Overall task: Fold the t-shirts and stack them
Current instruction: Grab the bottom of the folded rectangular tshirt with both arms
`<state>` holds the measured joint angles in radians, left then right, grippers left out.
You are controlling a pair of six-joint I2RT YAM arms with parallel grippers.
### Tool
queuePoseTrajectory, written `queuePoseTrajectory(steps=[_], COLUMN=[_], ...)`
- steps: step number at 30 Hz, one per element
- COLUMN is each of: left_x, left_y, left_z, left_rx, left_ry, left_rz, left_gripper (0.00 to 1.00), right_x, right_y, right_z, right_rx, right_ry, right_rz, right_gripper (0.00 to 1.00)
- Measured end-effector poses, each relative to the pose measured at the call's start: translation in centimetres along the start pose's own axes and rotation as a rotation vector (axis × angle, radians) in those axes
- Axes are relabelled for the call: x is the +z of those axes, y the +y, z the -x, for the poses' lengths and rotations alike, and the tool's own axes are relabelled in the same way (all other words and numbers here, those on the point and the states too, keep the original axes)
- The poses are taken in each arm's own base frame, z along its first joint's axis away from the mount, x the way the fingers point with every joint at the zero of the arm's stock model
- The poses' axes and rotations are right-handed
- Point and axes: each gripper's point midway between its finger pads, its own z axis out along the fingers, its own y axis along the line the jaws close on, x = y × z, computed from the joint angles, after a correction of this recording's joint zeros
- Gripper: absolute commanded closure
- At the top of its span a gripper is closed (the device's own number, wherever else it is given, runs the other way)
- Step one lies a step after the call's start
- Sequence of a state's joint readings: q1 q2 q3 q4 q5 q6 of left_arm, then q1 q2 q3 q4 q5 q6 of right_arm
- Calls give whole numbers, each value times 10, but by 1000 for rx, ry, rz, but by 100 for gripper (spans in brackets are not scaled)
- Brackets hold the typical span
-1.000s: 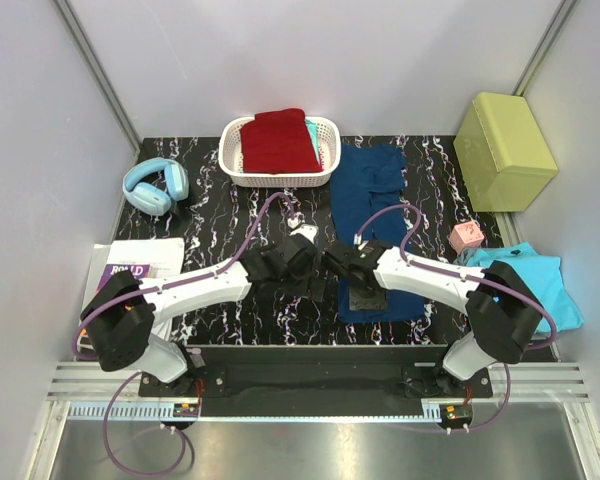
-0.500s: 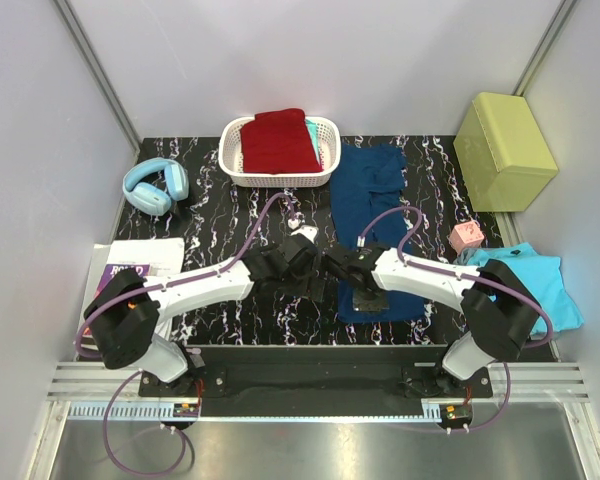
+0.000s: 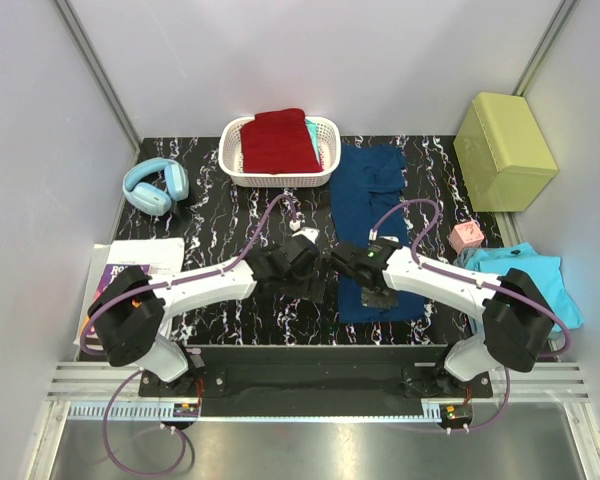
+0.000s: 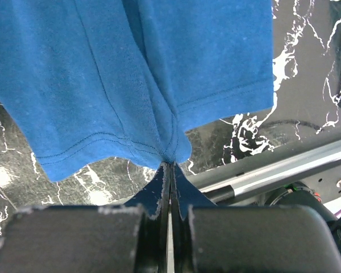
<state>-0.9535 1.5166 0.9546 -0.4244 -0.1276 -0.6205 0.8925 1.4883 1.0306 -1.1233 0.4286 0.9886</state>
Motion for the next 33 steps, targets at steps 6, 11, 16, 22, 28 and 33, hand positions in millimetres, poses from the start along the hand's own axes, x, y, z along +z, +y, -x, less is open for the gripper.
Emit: queuePoseTrajectory(steps=[6, 11, 16, 22, 28, 33], left_x=[3, 3, 3, 9, 12, 11], left_y=[1, 0, 0, 0, -1, -1], left_z=[-3, -3, -3, -5, -7, -6], left_rx=[1, 1, 1, 2, 5, 15], left_ry=[11, 11, 12, 34, 44, 45], left_rz=[3, 2, 3, 7, 5, 1], left_gripper=[1, 1, 1, 1, 1, 1], right_x=[1, 3, 3, 6, 14, 0], right_y=[-5, -11, -23, -27, -24, -19], right_z=[-4, -9, -14, -23, -37, -22], right_rx=[10, 23, 36, 54, 65, 87], right_ry=[18, 33, 46, 84, 139, 82], right_rz=[-31, -63, -115, -160, -159, -92], right_gripper=[100, 100, 100, 100, 56, 25])
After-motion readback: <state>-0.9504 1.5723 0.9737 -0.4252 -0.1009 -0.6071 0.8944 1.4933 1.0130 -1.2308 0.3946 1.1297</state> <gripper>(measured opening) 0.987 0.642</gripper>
